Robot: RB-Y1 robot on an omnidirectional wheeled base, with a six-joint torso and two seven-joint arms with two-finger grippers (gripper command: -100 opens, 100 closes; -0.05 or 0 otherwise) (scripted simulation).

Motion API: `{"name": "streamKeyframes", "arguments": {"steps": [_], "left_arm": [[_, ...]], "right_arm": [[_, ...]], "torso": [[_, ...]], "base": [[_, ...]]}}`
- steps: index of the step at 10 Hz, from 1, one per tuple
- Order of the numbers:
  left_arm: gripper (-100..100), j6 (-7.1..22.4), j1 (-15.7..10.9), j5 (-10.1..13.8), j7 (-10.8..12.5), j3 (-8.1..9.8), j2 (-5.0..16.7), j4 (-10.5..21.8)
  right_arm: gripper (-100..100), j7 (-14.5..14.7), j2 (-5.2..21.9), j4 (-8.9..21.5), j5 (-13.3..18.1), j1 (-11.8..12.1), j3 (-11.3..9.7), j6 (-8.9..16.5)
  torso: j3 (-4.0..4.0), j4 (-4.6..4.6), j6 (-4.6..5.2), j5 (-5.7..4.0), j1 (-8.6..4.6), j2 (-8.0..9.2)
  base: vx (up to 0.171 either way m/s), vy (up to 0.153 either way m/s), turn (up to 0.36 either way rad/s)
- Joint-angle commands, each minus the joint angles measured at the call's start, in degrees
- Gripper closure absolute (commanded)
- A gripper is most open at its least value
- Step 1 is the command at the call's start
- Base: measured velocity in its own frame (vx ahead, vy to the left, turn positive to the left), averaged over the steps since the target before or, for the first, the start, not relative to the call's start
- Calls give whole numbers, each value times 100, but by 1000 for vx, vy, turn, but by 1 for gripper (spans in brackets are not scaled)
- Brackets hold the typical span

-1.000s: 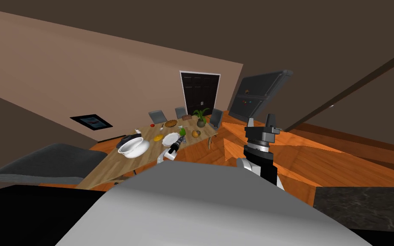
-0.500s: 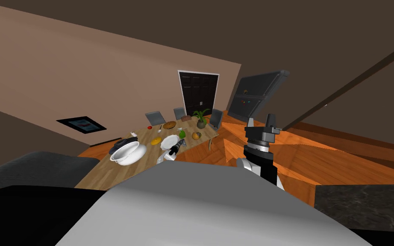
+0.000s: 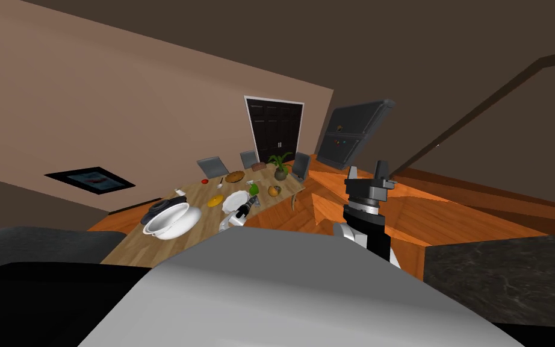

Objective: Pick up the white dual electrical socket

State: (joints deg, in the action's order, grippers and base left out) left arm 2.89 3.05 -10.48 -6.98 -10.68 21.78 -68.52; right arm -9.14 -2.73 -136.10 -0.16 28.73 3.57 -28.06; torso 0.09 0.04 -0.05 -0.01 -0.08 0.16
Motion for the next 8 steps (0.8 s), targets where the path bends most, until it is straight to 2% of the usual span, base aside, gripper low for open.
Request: {"name": "streamKeyframes", "arguments": {"steps": [1,2,3,6,7,8], "left_arm": [[-100,-117,-132,22,26,133,26,286],[-100,-203,-222,52,56,237,68,484],[-100,-203,-222,52,56,237,68,546],[-100,-460,-491,141,146,552,196,1162],[-100,-460,-491,141,146,552,196,1200],[-100,-546,-581,170,175,656,239,1393]], "right_arm": [[0,0,0,0,0,0,0,0],[0,0,0,0,0,-1,0,0],[0,0,0,0,0,-1,0,0],[0,0,0,0,0,-1,-1,0],[0,0,0,0,0,-1,0,0],[0,0,0,0,0,0,0,0]], "torso": [[0,0,0,0,0,0],[0,0,3,-1,-4,0],[2,1,3,-1,-4,3],[0,0,4,-1,-5,1],[4,2,2,-2,-6,8],[2,1,-2,-1,-2,3]], "base": [[-53,-27,-167],[-62,-25,-234],[-42,-13,-76],[-59,-30,-220],[-51,-25,-54],[-35,-24,-133]]}}
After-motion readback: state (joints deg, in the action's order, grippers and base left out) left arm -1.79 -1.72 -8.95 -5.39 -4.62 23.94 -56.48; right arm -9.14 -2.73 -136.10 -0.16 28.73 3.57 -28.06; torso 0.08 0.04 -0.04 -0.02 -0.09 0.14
